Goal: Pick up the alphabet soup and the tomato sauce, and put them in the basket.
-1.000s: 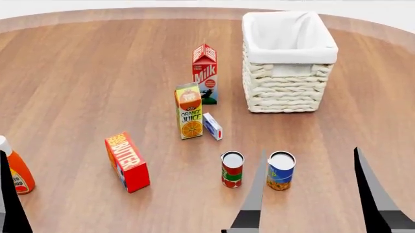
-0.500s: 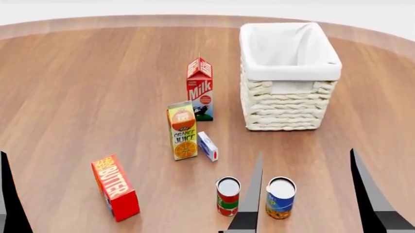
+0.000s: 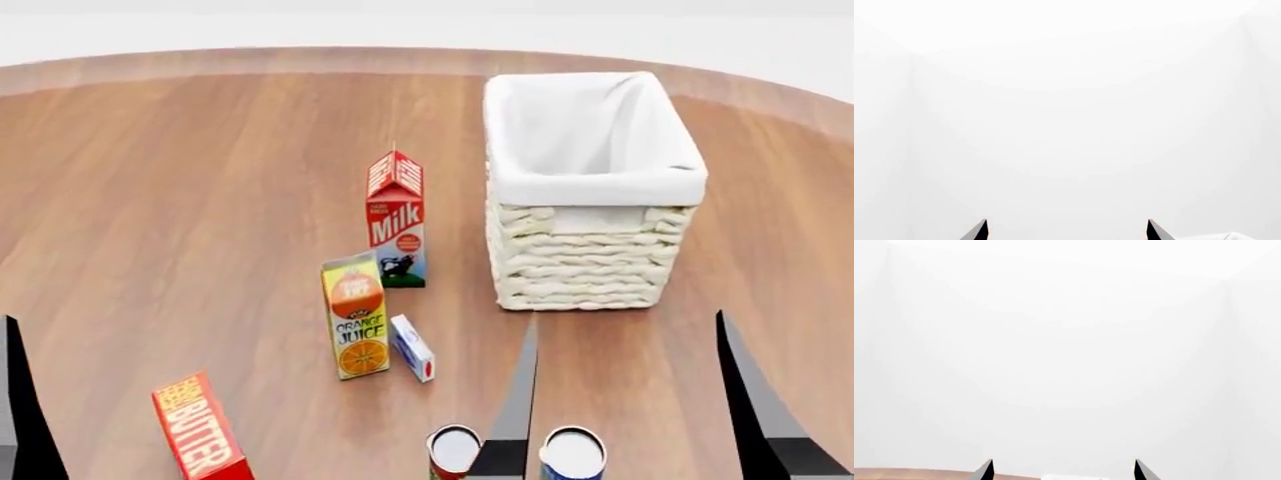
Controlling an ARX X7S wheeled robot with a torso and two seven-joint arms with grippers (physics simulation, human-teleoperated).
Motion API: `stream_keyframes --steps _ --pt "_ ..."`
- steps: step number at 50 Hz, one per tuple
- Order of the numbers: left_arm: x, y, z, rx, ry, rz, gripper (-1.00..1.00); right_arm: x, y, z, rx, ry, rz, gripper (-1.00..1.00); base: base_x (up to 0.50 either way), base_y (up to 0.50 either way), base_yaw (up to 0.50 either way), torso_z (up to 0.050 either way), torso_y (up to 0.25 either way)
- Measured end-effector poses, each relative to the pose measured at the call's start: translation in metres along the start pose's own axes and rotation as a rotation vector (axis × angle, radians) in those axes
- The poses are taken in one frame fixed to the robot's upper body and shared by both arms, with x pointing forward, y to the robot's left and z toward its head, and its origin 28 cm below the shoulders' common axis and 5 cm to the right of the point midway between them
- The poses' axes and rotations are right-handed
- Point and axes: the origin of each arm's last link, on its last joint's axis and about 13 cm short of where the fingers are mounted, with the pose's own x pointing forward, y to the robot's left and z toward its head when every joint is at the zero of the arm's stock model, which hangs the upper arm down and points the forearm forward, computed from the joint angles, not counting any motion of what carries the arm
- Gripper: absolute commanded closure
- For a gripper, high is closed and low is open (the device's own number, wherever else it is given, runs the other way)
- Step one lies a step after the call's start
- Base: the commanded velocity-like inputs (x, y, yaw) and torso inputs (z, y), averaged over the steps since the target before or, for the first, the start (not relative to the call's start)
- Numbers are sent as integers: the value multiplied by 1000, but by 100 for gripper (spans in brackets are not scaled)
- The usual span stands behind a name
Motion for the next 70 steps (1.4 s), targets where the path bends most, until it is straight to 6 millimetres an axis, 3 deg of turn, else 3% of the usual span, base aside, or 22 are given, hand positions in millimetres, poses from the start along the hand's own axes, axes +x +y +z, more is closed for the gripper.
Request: stream_keyframes --steps 70 --pt "0 0 0 6 -2 -8 -100 1 3 1 -10 -4 17 -100 236 -11 0 0 0"
